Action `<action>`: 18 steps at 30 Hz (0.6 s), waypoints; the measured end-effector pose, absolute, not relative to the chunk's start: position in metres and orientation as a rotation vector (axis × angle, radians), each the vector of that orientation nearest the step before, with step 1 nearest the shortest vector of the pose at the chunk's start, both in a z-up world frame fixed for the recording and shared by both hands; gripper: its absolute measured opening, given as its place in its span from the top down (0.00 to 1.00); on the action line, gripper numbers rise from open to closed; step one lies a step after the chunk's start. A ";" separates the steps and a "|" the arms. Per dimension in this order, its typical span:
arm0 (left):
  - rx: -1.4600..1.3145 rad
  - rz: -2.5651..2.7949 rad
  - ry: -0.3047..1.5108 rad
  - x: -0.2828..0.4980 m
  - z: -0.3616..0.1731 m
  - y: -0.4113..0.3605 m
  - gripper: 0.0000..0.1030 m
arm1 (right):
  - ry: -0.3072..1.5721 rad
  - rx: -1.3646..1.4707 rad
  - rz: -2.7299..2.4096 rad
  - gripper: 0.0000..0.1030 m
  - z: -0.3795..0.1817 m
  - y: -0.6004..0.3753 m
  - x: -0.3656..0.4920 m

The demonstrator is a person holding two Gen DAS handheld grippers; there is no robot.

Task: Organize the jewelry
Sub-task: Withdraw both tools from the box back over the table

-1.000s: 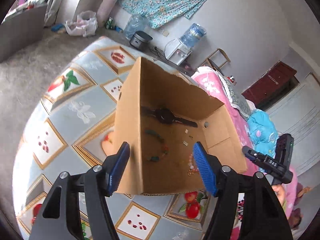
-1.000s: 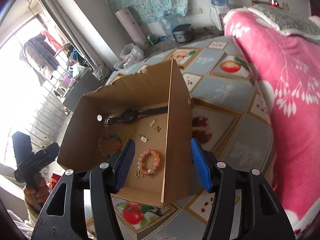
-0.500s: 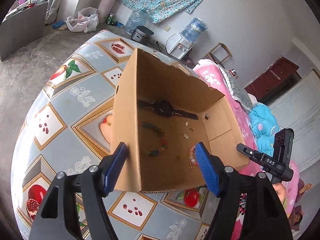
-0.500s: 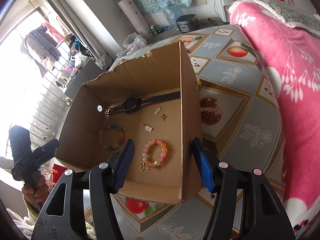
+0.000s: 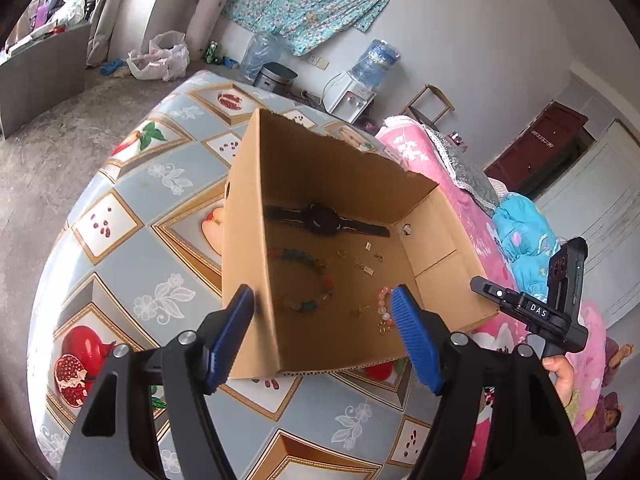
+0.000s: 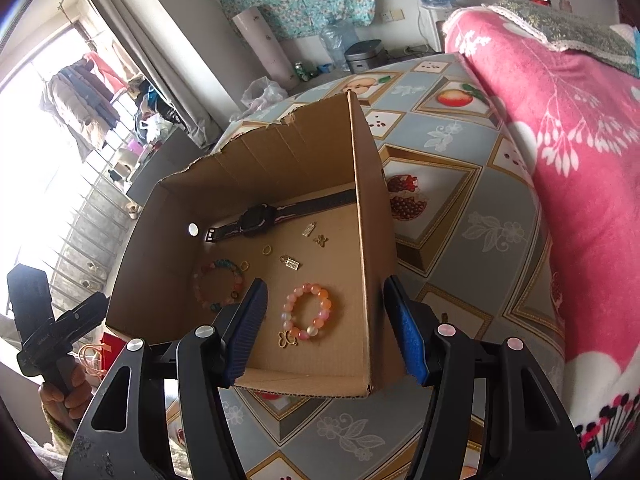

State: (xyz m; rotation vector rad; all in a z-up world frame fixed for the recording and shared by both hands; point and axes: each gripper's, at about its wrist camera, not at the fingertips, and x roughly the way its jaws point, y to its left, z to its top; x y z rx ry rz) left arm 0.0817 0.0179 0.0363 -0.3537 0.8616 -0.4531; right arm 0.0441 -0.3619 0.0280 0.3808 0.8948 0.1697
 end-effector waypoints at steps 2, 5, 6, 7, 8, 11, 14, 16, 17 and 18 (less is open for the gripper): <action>-0.296 -0.410 0.789 0.069 0.049 0.019 0.32 | 0.859 0.377 0.130 0.37 0.033 -0.365 0.033; -0.179 -0.380 0.680 0.043 0.069 0.011 0.22 | 0.785 0.351 0.074 0.28 0.047 -0.364 0.007; -0.142 -0.372 0.647 0.034 0.075 0.007 0.17 | 0.753 0.332 0.058 0.26 0.053 -0.361 -0.006; -0.104 -0.363 0.615 0.025 0.078 0.003 0.10 | 0.728 0.311 0.042 0.22 0.057 -0.359 -0.016; -0.064 -0.349 0.579 0.014 0.081 -0.003 0.06 | 0.704 0.284 0.024 0.18 0.061 -0.355 -0.027; 0.014 -0.321 0.516 -0.010 0.081 -0.020 0.04 | 0.665 0.221 -0.021 0.10 0.065 -0.343 -0.052; 0.048 -0.295 0.521 -0.024 0.071 -0.038 0.04 | 0.676 0.181 -0.056 0.08 0.059 -0.331 -0.067; 0.043 -0.281 0.529 -0.030 0.062 -0.047 0.04 | 0.704 0.158 -0.065 0.08 0.049 -0.322 -0.071; 0.046 -0.277 0.538 -0.031 0.057 -0.052 0.04 | 0.722 0.147 -0.077 0.08 0.045 -0.319 -0.072; 0.045 -0.283 0.548 -0.034 0.053 -0.056 0.04 | 0.739 0.132 -0.099 0.08 0.039 -0.316 -0.071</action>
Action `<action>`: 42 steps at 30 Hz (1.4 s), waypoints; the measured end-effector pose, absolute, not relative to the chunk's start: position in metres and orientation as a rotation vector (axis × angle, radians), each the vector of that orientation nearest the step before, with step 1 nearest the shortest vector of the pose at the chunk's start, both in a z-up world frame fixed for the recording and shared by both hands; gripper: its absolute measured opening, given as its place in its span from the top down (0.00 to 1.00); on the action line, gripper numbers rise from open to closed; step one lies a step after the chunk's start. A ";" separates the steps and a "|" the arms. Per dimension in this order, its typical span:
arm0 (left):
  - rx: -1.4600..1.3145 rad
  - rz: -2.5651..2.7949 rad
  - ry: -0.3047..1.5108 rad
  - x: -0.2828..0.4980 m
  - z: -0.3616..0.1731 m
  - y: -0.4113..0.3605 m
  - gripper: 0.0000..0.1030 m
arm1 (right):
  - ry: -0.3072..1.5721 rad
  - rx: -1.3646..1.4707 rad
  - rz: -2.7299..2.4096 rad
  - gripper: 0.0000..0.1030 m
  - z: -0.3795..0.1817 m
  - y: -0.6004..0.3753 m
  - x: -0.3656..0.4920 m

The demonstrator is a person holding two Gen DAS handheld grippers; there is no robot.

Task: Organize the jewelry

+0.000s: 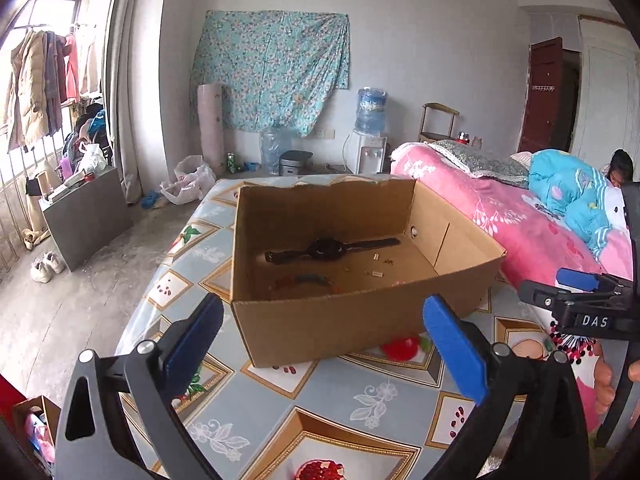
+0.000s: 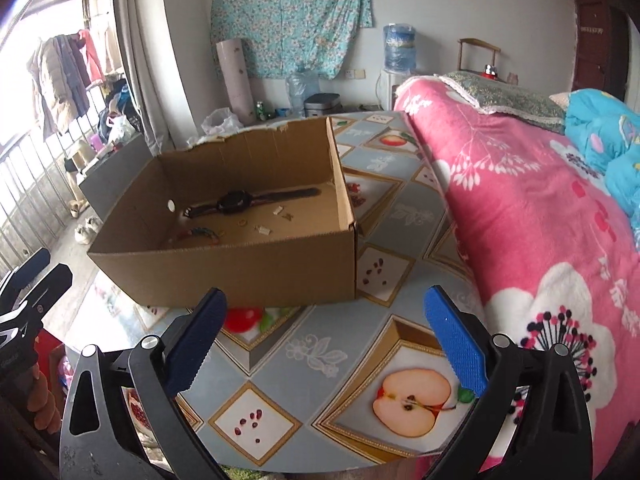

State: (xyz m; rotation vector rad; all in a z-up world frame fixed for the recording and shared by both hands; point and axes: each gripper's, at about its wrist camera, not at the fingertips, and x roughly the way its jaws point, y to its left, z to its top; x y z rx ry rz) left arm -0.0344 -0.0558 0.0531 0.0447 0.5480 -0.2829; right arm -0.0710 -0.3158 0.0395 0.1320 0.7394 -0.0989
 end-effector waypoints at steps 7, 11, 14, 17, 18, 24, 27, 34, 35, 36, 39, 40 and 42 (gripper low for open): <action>0.037 -0.181 0.668 -0.015 0.034 -0.062 0.04 | 0.754 0.030 -0.212 0.08 0.027 -0.301 -0.064; 0.046 -0.126 0.723 -0.006 0.027 -0.063 0.04 | 0.784 0.030 -0.204 0.08 0.020 -0.294 -0.057; 0.085 -0.097 0.785 -0.003 0.019 -0.069 0.04 | 0.820 0.040 -0.190 0.08 0.014 -0.289 -0.052; 0.101 -0.094 0.833 -0.001 0.011 -0.072 0.04 | 0.851 0.033 -0.172 0.08 0.006 -0.282 -0.049; 0.099 -0.093 0.843 -0.001 0.009 -0.072 0.04 | 0.858 0.031 -0.168 0.08 0.004 -0.280 -0.049; 0.037 -0.072 0.904 0.005 0.005 -0.065 0.04 | 0.903 0.046 -0.145 0.08 -0.006 -0.272 -0.048; 0.039 -0.039 0.918 0.008 0.004 -0.064 0.04 | 0.906 0.043 -0.142 0.08 -0.006 -0.268 -0.048; 0.030 -0.026 0.932 0.008 0.004 -0.059 0.04 | 0.894 0.044 -0.150 0.08 -0.001 -0.266 -0.048; 0.030 -0.029 0.930 0.008 0.005 -0.059 0.04 | 0.894 0.044 -0.152 0.08 0.000 -0.267 -0.048; 0.029 -0.033 0.926 0.007 0.006 -0.059 0.04 | 0.894 0.044 -0.153 0.08 0.000 -0.267 -0.048; 0.020 -0.050 0.929 0.007 0.008 -0.059 0.04 | 0.895 0.050 -0.151 0.08 0.000 -0.268 -0.048; 0.016 -0.054 0.931 0.007 0.008 -0.060 0.04 | 0.895 0.053 -0.152 0.08 0.000 -0.269 -0.048; 0.012 -0.062 0.931 0.006 0.009 -0.061 0.04 | 0.897 0.058 -0.152 0.08 0.000 -0.270 -0.048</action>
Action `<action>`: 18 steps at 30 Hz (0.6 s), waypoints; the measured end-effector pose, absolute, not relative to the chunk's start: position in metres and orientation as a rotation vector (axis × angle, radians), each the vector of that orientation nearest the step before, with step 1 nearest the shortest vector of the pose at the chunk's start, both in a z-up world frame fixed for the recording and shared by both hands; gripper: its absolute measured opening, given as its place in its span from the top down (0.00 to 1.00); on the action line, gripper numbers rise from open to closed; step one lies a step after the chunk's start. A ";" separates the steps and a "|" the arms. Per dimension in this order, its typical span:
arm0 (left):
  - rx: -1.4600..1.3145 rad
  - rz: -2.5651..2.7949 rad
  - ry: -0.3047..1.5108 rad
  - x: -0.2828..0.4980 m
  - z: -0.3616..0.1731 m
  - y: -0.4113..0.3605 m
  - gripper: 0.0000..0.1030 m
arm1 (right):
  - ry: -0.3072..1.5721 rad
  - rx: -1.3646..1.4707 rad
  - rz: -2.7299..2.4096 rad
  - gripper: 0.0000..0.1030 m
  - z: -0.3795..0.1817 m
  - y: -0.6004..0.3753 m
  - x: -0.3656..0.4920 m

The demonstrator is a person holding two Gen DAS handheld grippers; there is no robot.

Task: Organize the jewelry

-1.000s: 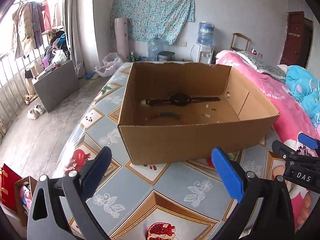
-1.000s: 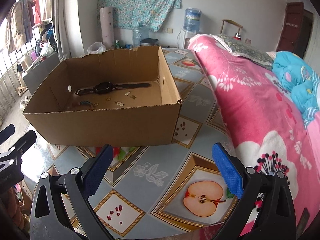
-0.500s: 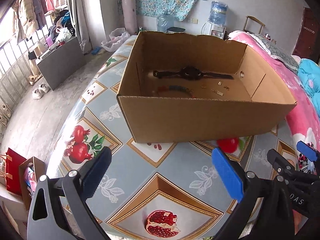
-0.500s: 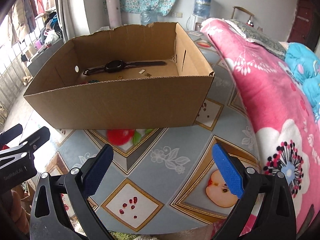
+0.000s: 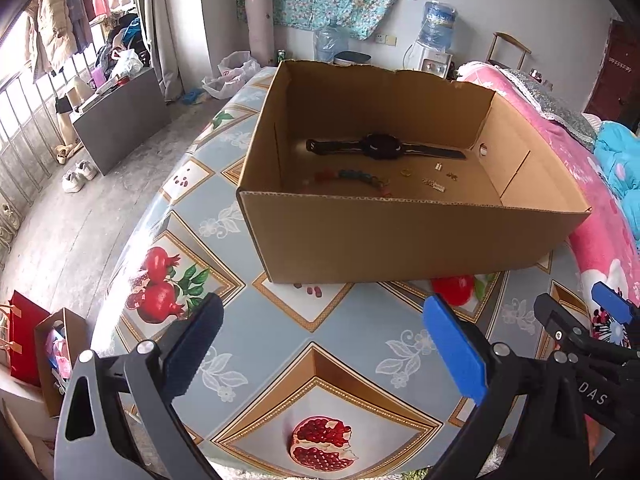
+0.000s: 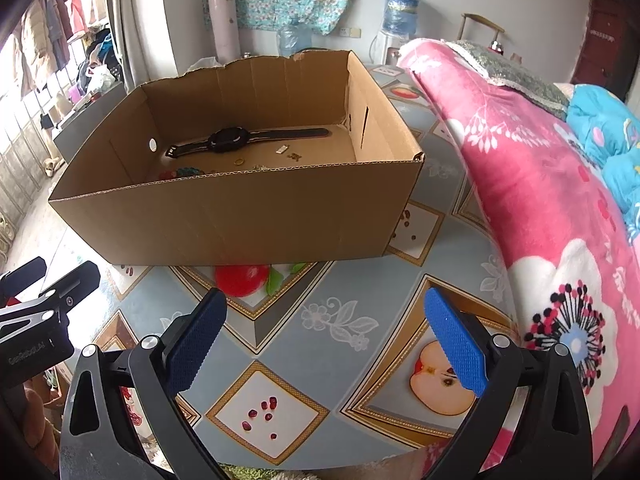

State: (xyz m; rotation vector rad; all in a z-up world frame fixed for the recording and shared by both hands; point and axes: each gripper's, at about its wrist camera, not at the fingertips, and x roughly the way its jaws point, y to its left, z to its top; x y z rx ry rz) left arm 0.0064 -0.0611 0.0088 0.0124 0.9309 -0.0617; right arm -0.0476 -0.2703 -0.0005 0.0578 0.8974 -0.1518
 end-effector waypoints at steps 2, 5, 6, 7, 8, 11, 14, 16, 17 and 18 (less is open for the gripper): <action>0.007 -0.071 0.935 0.006 0.009 -0.062 0.04 | 0.901 0.064 -0.152 0.08 -0.001 -0.272 -0.047; -0.002 -0.082 0.939 0.007 0.009 -0.062 0.04 | 0.903 0.071 -0.154 0.08 -0.001 -0.274 -0.047; -0.001 -0.082 0.940 0.007 0.009 -0.063 0.04 | 0.904 0.074 -0.155 0.08 -0.001 -0.275 -0.046; 0.001 -0.082 0.942 0.007 0.009 -0.064 0.04 | 0.904 0.077 -0.155 0.08 -0.001 -0.275 -0.046; 0.002 -0.082 0.944 0.007 0.008 -0.064 0.04 | 0.904 0.081 -0.156 0.08 -0.001 -0.276 -0.046; 0.004 -0.081 0.952 0.008 0.007 -0.065 0.04 | 0.905 0.083 -0.158 0.08 -0.001 -0.277 -0.045; 0.004 -0.077 0.954 0.008 0.006 -0.065 0.04 | 0.908 0.079 -0.158 0.08 -0.002 -0.276 -0.045; 0.003 -0.075 0.953 0.008 0.006 -0.065 0.04 | 0.910 0.076 -0.157 0.08 -0.002 -0.276 -0.045; 0.004 -0.074 0.953 0.008 0.006 -0.065 0.04 | 0.910 0.074 -0.156 0.08 -0.003 -0.275 -0.045; 0.005 -0.073 0.953 0.008 0.006 -0.065 0.04 | 0.909 0.073 -0.158 0.08 -0.003 -0.275 -0.045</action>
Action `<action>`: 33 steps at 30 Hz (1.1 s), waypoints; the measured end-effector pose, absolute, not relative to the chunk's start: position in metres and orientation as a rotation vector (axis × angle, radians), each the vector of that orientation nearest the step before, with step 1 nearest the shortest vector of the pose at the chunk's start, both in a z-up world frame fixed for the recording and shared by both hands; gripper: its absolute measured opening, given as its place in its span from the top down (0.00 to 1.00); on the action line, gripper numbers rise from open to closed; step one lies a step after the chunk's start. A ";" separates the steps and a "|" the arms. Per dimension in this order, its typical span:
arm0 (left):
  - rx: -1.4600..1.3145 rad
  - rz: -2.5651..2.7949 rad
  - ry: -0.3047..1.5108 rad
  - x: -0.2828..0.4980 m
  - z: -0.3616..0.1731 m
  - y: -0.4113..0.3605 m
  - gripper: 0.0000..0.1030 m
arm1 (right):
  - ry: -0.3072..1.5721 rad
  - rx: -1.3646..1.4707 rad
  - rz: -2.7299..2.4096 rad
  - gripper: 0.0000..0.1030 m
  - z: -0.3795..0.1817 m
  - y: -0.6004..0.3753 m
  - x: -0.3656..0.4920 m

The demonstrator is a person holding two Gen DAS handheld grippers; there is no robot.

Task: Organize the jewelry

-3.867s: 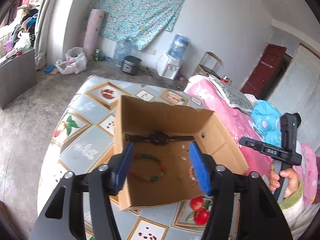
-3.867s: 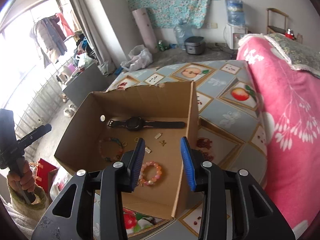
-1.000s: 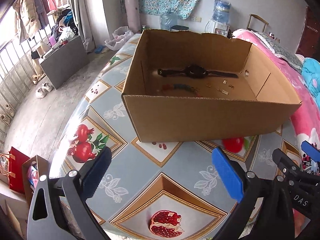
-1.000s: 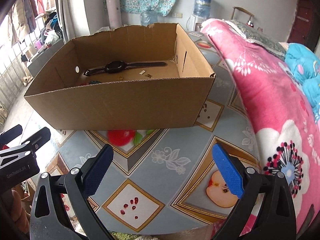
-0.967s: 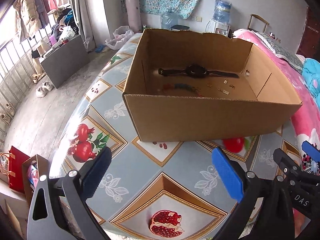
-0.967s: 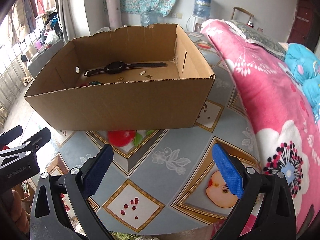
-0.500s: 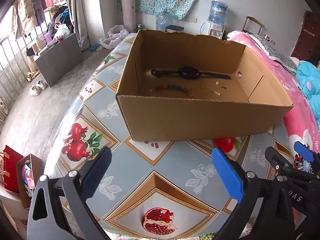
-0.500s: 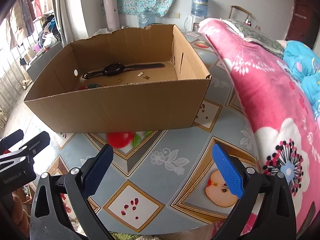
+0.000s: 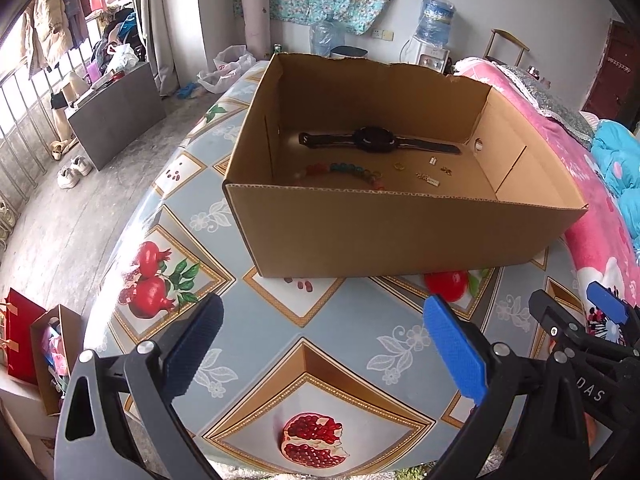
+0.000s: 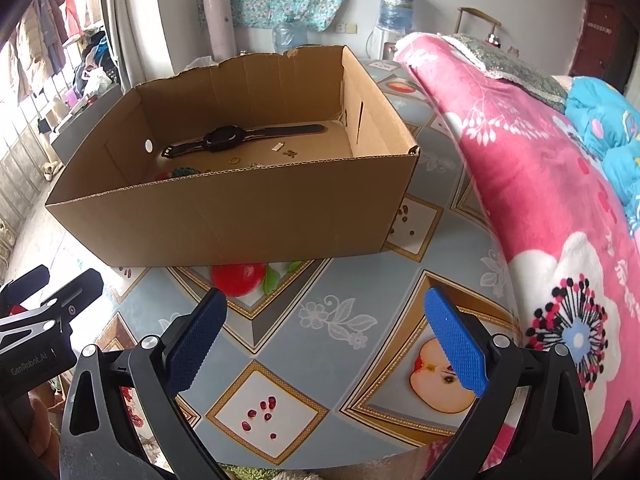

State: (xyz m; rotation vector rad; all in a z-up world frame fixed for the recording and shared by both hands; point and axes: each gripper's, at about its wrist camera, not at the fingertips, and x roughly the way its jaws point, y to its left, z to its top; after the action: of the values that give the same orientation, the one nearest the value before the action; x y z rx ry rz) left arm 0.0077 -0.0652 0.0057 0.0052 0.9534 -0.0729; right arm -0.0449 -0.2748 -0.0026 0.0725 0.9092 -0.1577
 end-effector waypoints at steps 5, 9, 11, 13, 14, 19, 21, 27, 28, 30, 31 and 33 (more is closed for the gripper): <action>0.004 -0.072 0.953 0.007 0.006 -0.065 0.04 | 0.910 0.070 -0.160 0.08 -0.003 -0.274 -0.045; 0.003 -0.069 0.954 0.007 0.006 -0.065 0.04 | 0.911 0.065 -0.161 0.08 -0.004 -0.272 -0.045; 0.002 -0.070 0.953 0.007 0.006 -0.065 0.04 | 0.912 0.061 -0.161 0.08 -0.004 -0.272 -0.045; 0.004 -0.069 0.953 0.007 0.006 -0.065 0.04 | 0.912 0.061 -0.162 0.08 -0.005 -0.272 -0.045; 0.004 -0.070 0.954 0.007 0.006 -0.065 0.04 | 0.912 0.061 -0.163 0.08 -0.005 -0.271 -0.046; 0.003 -0.069 0.953 0.007 0.006 -0.065 0.04 | 0.914 0.061 -0.163 0.08 -0.005 -0.273 -0.046; 0.003 -0.068 0.954 0.007 0.006 -0.065 0.04 | 0.915 0.061 -0.163 0.08 -0.005 -0.273 -0.046; 0.005 -0.068 0.953 0.007 0.006 -0.065 0.04 | 0.918 0.061 -0.162 0.08 -0.006 -0.274 -0.046; 0.004 -0.068 0.954 0.007 0.006 -0.065 0.04 | 0.918 0.060 -0.161 0.08 -0.006 -0.274 -0.046; 0.006 -0.067 0.955 0.007 0.006 -0.065 0.04 | 0.919 0.059 -0.160 0.08 -0.007 -0.273 -0.045; 0.005 -0.067 0.955 0.007 0.006 -0.065 0.04 | 0.920 0.059 -0.160 0.08 -0.007 -0.274 -0.045; 0.005 -0.064 0.957 0.007 0.005 -0.064 0.04 | 0.921 0.061 -0.159 0.08 -0.007 -0.274 -0.044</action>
State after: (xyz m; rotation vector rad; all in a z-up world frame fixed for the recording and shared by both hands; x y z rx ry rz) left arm 0.0075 -0.0639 0.0050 0.0046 0.9570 -0.0637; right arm -0.0444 -0.2736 -0.0073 0.0605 0.9211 -0.1592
